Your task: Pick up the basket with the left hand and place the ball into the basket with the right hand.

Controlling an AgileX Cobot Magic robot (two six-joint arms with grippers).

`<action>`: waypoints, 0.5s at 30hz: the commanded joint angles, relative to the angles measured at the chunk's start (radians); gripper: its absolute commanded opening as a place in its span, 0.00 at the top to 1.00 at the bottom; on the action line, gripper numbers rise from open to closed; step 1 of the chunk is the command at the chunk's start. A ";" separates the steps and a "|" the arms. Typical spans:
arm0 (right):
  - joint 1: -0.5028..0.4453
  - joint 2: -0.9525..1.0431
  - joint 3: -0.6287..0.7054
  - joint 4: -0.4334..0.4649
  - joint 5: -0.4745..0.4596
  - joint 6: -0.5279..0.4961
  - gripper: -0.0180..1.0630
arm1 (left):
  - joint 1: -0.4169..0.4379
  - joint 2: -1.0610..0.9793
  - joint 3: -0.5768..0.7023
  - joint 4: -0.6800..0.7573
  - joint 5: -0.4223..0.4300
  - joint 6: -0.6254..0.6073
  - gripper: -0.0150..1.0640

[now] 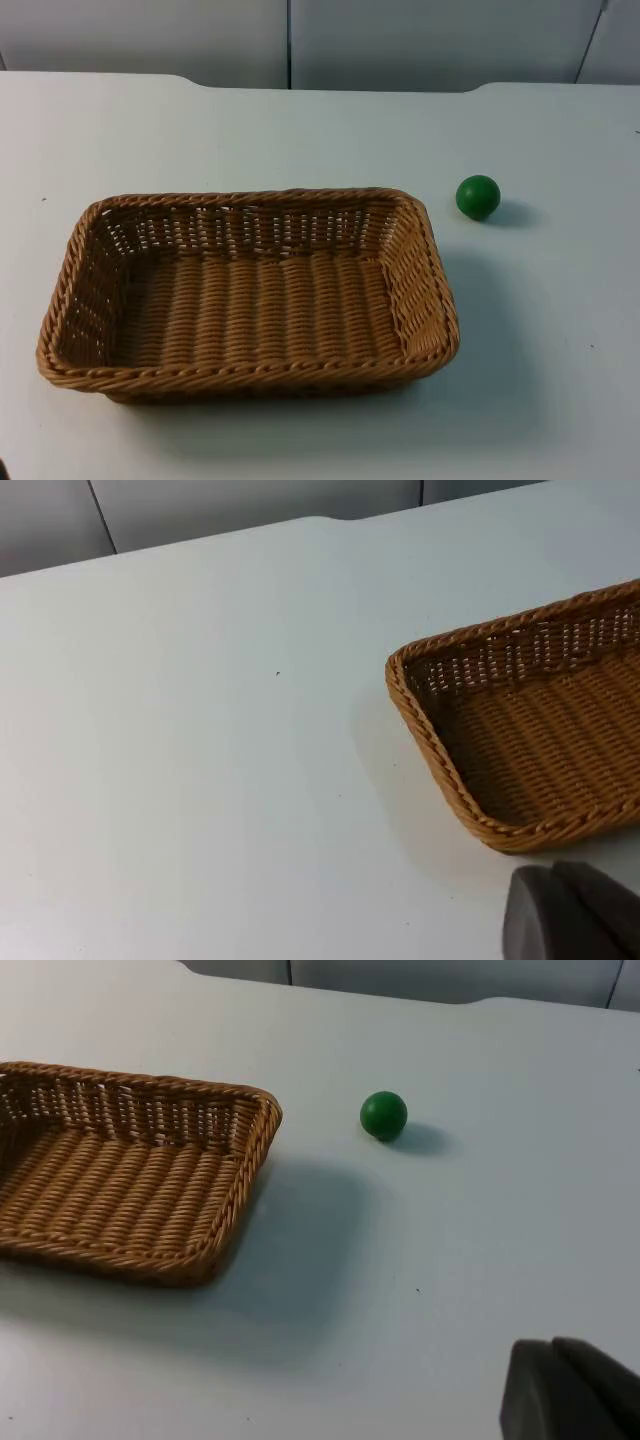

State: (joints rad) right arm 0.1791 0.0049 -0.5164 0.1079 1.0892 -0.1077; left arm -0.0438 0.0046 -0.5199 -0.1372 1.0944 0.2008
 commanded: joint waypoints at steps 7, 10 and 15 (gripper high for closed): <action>-0.007 -0.005 0.006 0.000 -0.010 0.003 0.99 | 0.002 0.189 -0.095 -0.459 -0.131 -0.007 0.99; -0.007 -0.005 0.006 0.000 -0.010 0.003 0.99 | 0.002 0.365 -0.125 -0.536 -0.056 -0.007 0.99; -0.007 -0.005 0.006 0.000 -0.010 0.003 0.99 | 0.002 0.759 -0.130 -0.464 0.048 0.075 0.99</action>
State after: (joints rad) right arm 0.1791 0.0049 -0.5164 0.1079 1.0892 -0.1077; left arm -0.0438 0.6280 -0.6488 -0.6330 1.1118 0.2266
